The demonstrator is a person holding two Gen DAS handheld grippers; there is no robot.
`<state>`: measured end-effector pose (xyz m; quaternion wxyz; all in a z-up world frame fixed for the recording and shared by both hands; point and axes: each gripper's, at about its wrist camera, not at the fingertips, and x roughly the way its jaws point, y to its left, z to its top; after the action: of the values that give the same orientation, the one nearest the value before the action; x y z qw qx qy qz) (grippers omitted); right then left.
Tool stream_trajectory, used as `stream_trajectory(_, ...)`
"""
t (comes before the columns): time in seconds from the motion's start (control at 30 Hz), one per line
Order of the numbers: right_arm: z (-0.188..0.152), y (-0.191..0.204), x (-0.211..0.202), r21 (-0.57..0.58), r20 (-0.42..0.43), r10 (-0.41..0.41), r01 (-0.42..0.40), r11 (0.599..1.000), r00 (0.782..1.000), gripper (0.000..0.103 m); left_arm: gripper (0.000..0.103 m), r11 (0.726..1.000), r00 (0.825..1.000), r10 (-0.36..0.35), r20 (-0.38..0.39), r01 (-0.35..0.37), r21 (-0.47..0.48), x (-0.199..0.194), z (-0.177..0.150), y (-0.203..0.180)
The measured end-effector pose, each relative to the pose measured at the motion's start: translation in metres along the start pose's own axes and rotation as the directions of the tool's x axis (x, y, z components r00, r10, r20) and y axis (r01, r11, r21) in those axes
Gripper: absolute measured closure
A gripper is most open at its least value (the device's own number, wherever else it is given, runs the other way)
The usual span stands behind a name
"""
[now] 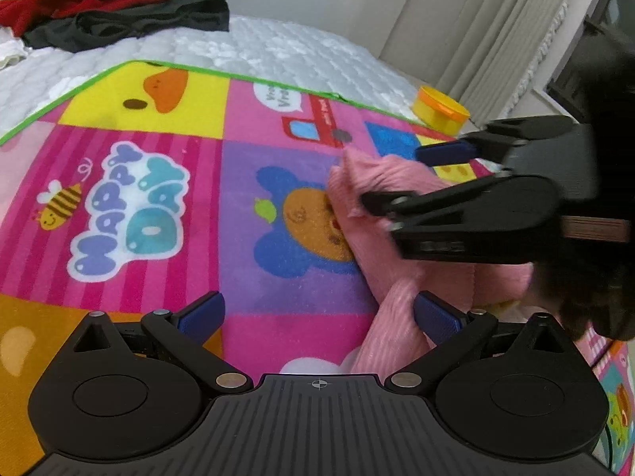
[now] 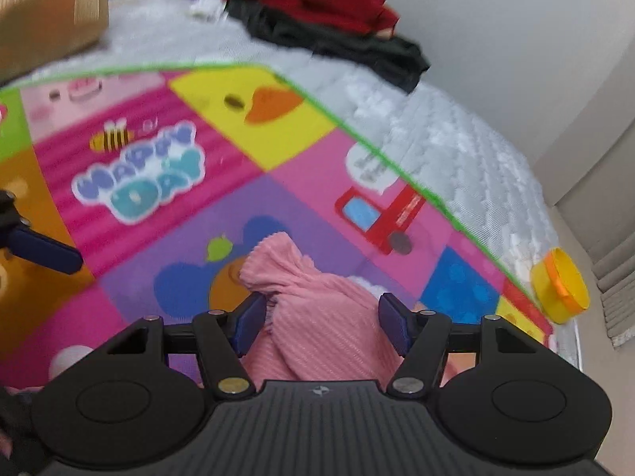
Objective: Fold clothes
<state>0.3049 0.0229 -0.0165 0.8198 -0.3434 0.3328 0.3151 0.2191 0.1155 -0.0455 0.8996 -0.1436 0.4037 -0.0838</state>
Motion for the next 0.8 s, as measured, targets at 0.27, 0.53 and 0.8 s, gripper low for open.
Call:
stream_trajectory(0.27, 0.039, -0.057, -0.082, 0.310, 0.270, 0.056, -0.142, 0.940, 0.961, 0.089, 0.000, 0.991, 0.989, -0.123, -0.087, 0.127, 0.044, 0.019, -0.015, -0.013)
stream_trajectory(0.53, -0.012, -0.110, -0.135, 0.494, 0.420, 0.084, -0.305, 0.814, 0.904, 0.089, 0.007, 0.959, 0.992, 0.028, -0.120, 0.007, 0.282, 0.017, -0.053, -0.047)
stream_trajectory(0.8, -0.141, -0.136, -0.080, 0.662, 0.150, -0.072, -0.046, 0.748, 0.986, 0.077, 0.005, 0.913, 0.958, 0.219, -0.182, -0.136, 0.386, -0.024, -0.084, -0.043)
